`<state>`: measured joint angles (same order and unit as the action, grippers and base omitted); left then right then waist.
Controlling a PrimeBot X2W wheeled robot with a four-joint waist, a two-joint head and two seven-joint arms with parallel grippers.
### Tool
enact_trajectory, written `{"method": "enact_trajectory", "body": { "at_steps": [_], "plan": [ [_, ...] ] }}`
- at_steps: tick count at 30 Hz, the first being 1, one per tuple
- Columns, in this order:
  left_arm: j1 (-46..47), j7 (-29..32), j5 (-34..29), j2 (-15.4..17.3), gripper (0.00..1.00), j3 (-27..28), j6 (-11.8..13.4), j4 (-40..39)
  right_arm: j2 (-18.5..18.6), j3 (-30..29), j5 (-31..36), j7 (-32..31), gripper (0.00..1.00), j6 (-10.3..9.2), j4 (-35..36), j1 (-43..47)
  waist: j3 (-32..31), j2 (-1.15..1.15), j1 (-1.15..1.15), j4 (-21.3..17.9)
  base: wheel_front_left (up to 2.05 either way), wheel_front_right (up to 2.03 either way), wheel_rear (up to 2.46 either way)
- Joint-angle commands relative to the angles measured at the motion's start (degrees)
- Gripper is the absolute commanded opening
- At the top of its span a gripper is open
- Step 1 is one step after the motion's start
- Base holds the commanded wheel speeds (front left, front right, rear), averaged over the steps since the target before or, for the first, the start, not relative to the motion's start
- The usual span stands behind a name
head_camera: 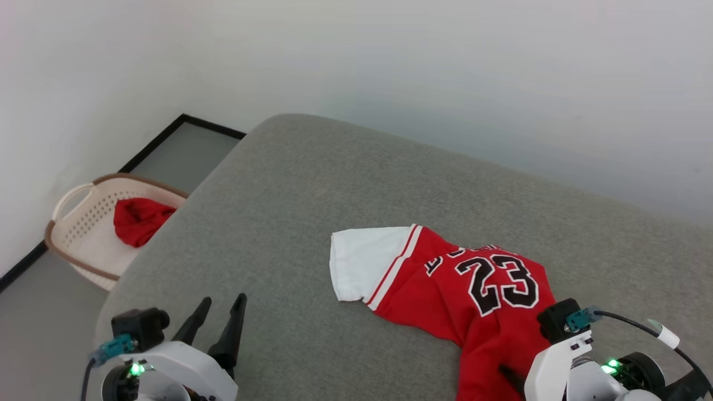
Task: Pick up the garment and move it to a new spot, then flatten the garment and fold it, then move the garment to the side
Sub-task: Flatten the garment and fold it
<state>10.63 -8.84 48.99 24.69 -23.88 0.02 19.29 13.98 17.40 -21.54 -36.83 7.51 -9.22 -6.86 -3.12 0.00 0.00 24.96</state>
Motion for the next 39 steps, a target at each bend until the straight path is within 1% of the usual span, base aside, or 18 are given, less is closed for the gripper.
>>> {"method": "enact_trajectory", "body": {
  "at_steps": [1,6,10,13,18,23,29,32,33,34,35,36,39],
  "plan": [
    [0.1,-0.7,0.1,-0.2,1.0,0.1,0.1,0.4,0.1,0.3,0.6,0.7,0.0,-0.04,-1.0,-1.3,0.7,0.0,0.0,0.8,0.0,0.0,0.0],
    [-0.4,-1.5,0.2,-0.2,1.0,0.3,0.1,1.0,0.2,0.2,1.2,1.4,0.0,-0.04,-2.6,-2.1,0.2,0.0,0.0,0.6,0.0,0.0,0.0],
    [-1.0,-1.9,0.6,-0.1,1.0,0.7,0.1,1.2,1.8,1.4,2.2,2.1,0.0,-0.04,-1.5,-3.9,-0.4,0.0,0.0,0.3,0.0,0.0,0.0],
    [-1.1,-1.6,0.6,-0.1,1.0,0.4,0.2,1.5,3.4,3.8,3.0,3.2,0.0,-0.04,0.5,-6.0,-0.7,0.0,0.0,0.0,0.0,0.0,0.0],
    [-0.8,-1.4,0.8,-0.2,1.0,0.3,0.4,1.6,6.8,12.3,3.0,5.3,0.0,-0.04,5.6,-10.3,-1.3,0.0,0.0,-0.4,0.0,0.0,0.0],
    [-0.5,-1.1,0.7,-0.4,1.0,-0.2,0.5,1.9,8.2,21.3,0.7,7.0,0.0,-0.04,8.7,-13.9,-1.3,0.0,0.0,-0.5,0.0,0.0,0.0],
    [0.0,-0.9,0.8,-0.7,1.0,-0.6,0.5,2.5,8.3,26.7,-3.5,5.1,0.0,-0.04,8.2,-13.5,-0.8,0.0,0.0,-0.4,0.0,0.0,0.0],
    [0.2,-0.6,0.8,-0.8,1.0,-0.8,0.4,3.0,8.6,27.8,-4.6,5.1,0.0,-0.04,7.7,-12.3,-0.7,0.0,0.0,-0.4,0.0,0.0,0.0],
    [0.3,-0.6,0.8,-0.8,1.0,-0.9,0.4,3.1,8.5,27.9,-4.8,5.3,0.05,-0.04,7.4,-11.8,-0.6,0.0,0.0,-0.5,0.0,0.0,0.0],
    [0.4,-0.6,0.8,-0.8,1.0,-1.0,0.3,3.2,8.3,27.5,-4.9,5.6,0.3,-0.04,7.0,-11.4,-0.6,0.0,0.0,-0.5,0.0,0.0,0.0],
    [0.5,-0.6,0.7,-0.9,1.0,-1.0,0.2,3.4,8.3,27.3,-4.7,5.9,0.88,-0.04,6.7,-11.3,-0.6,0.0,0.0,-0.5,0.0,0.0,0.0],
    [0.7,-0.6,0.8,-0.9,1.0,-1.0,0.2,3.6,8.0,26.9,-4.9,6.1,1.0,-0.04,6.4,-10.9,-0.6,0.0,0.0,-0.6,0.0,0.0,0.0],
    [0.9,-0.8,0.6,-0.8,1.0,-1.1,0.2,4.1,7.0,25.5,-6.0,6.8,1.0,-0.04,6.1,-10.1,-0.3,0.0,0.0,-1.3,0.0,0.0,0.0]
  ]
}}
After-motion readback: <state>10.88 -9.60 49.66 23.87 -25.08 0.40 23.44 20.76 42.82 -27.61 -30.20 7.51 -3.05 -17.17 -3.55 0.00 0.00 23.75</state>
